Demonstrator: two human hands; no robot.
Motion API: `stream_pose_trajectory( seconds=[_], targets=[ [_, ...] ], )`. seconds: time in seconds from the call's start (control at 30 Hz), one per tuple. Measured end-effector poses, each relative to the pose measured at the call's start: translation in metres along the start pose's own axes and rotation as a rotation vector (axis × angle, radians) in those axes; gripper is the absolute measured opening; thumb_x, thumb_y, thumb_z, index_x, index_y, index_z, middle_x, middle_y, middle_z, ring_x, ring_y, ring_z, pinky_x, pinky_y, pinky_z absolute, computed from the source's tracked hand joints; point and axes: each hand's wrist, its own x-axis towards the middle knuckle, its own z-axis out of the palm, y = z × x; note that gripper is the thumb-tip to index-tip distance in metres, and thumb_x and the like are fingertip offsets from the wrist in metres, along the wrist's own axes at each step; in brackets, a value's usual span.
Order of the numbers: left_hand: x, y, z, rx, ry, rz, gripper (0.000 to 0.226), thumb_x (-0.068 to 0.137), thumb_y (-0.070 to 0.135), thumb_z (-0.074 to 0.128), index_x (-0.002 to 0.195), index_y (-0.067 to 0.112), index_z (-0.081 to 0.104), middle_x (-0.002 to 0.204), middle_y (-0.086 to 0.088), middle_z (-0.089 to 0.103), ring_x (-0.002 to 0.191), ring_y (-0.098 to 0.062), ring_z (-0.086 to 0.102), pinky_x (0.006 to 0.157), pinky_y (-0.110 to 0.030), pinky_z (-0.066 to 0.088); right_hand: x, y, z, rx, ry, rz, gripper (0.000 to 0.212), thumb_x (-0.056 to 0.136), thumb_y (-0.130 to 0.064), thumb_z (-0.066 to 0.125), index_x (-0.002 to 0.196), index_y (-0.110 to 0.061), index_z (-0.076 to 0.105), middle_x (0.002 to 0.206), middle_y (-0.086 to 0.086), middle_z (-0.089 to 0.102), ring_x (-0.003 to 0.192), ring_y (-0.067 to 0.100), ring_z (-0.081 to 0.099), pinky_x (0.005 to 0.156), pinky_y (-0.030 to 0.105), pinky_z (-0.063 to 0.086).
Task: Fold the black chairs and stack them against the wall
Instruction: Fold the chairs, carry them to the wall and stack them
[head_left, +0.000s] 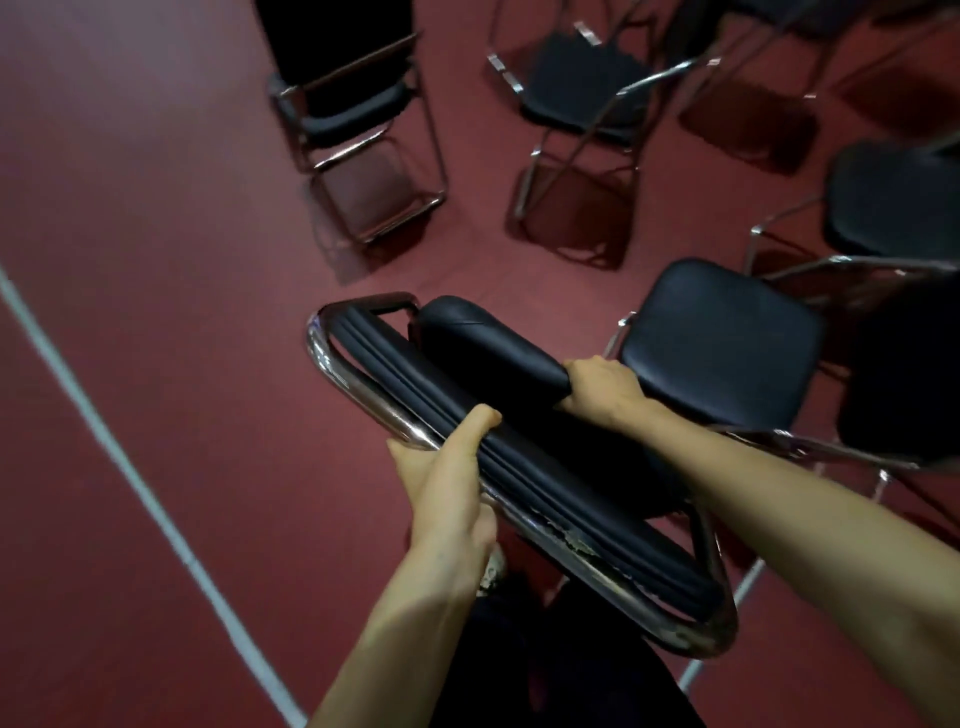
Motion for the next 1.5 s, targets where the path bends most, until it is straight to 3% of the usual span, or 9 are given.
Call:
stream_pose_trajectory(
  seconds=[0.1, 0.37, 0.53, 0.7, 0.83, 1.0, 1.17, 1.3, 1.5],
  targets=[
    [-0.031, -0.016, 0.019, 0.078, -0.126, -0.002, 0.047, 0.071, -0.011, 0.07, 0.102, 0.016, 0.048, 0.087, -0.008, 0.062, 0.077, -0.024, 0.068, 0.073, -0.046, 0.06, -0.047, 0.045, 0.0, 0.079, 0.043, 0.128, 0.041, 0.08, -0.034, 0.065, 0.116, -0.016, 0.059, 0.112, 0.012, 0.064, 0.101, 0.031, 0.061, 0.073, 0.032, 0.044],
    [-0.126, -0.105, 0.064, 0.372, -0.41, -0.083, 0.048, 0.069, -0.009, 0.071, 0.099, 0.016, 0.044, 0.093, -0.013, 0.06, 0.081, -0.028, 0.064, 0.079, -0.056, 0.057, -0.201, 0.171, 0.042, 0.299, 0.126, 0.473, 0.044, 0.079, -0.036, 0.068, 0.118, -0.017, 0.059, 0.118, 0.012, 0.063, 0.108, 0.032, 0.06, 0.082, 0.034, 0.047],
    [-0.19, -0.169, 0.094, 0.582, -0.614, -0.1, 0.053, 0.072, -0.009, 0.07, 0.117, 0.003, 0.045, 0.094, -0.014, 0.06, 0.079, -0.025, 0.064, 0.074, -0.044, 0.059, -0.306, 0.244, 0.082, 0.395, 0.152, 0.689, 0.044, 0.083, -0.036, 0.065, 0.119, -0.011, 0.058, 0.12, 0.016, 0.061, 0.11, 0.034, 0.059, 0.086, 0.036, 0.048],
    [-0.262, -0.247, 0.128, 0.788, -0.868, -0.088, 0.046, 0.073, -0.009, 0.07, 0.11, 0.005, 0.046, 0.088, -0.009, 0.06, 0.07, -0.018, 0.063, 0.06, -0.031, 0.058, -0.412, 0.304, 0.124, 0.565, 0.183, 0.951, 0.043, 0.084, -0.035, 0.065, 0.119, -0.01, 0.059, 0.118, 0.014, 0.063, 0.109, 0.034, 0.06, 0.084, 0.035, 0.048],
    [-0.322, -0.304, 0.156, 0.959, -1.073, -0.188, 0.059, 0.069, -0.005, 0.074, 0.121, -0.002, 0.045, 0.095, -0.019, 0.061, 0.076, -0.03, 0.066, 0.068, -0.052, 0.06, -0.487, 0.336, 0.15, 0.723, 0.235, 1.159, 0.038, 0.086, -0.036, 0.066, 0.112, -0.009, 0.061, 0.11, 0.012, 0.064, 0.102, 0.032, 0.062, 0.073, 0.031, 0.045],
    [-0.401, -0.384, 0.192, 1.172, -1.386, -0.234, 0.049, 0.075, -0.006, 0.071, 0.113, 0.004, 0.043, 0.087, -0.012, 0.058, 0.063, -0.019, 0.063, 0.045, -0.025, 0.053, -0.566, 0.374, 0.184, 0.889, 0.301, 1.452, 0.041, 0.084, -0.038, 0.067, 0.11, -0.006, 0.062, 0.106, 0.013, 0.066, 0.096, 0.032, 0.064, 0.067, 0.03, 0.045],
    [-0.487, -0.46, 0.223, 1.328, -1.661, -0.178, 0.061, 0.048, 0.013, 0.081, 0.1, 0.012, 0.049, 0.109, -0.019, 0.062, 0.085, -0.03, 0.068, 0.066, -0.04, 0.061, -0.632, 0.406, 0.204, 1.102, 0.43, 1.709, 0.038, 0.084, -0.035, 0.068, 0.107, -0.005, 0.063, 0.1, 0.012, 0.067, 0.089, 0.031, 0.066, 0.067, 0.032, 0.05],
    [-0.56, -0.512, 0.23, 1.43, -1.913, -0.169, 0.056, 0.063, 0.002, 0.078, 0.11, 0.006, 0.05, 0.096, -0.013, 0.066, 0.074, -0.022, 0.069, 0.056, -0.027, 0.056, -0.682, 0.428, 0.227, 1.237, 0.566, 1.852, 0.038, 0.083, -0.035, 0.069, 0.106, -0.005, 0.064, 0.099, 0.013, 0.067, 0.087, 0.031, 0.066, 0.064, 0.03, 0.048],
    [-0.669, -0.603, 0.219, 1.545, -2.112, -0.152, 0.071, 0.043, 0.015, 0.08, 0.106, 0.015, 0.048, 0.104, -0.015, 0.067, 0.088, -0.031, 0.07, 0.075, -0.051, 0.059, -0.766, 0.482, 0.279, 1.364, 0.73, 1.96, 0.031, 0.081, -0.035, 0.071, 0.089, -0.006, 0.065, 0.081, 0.009, 0.067, 0.071, 0.026, 0.065, 0.05, 0.025, 0.04]
  ],
)
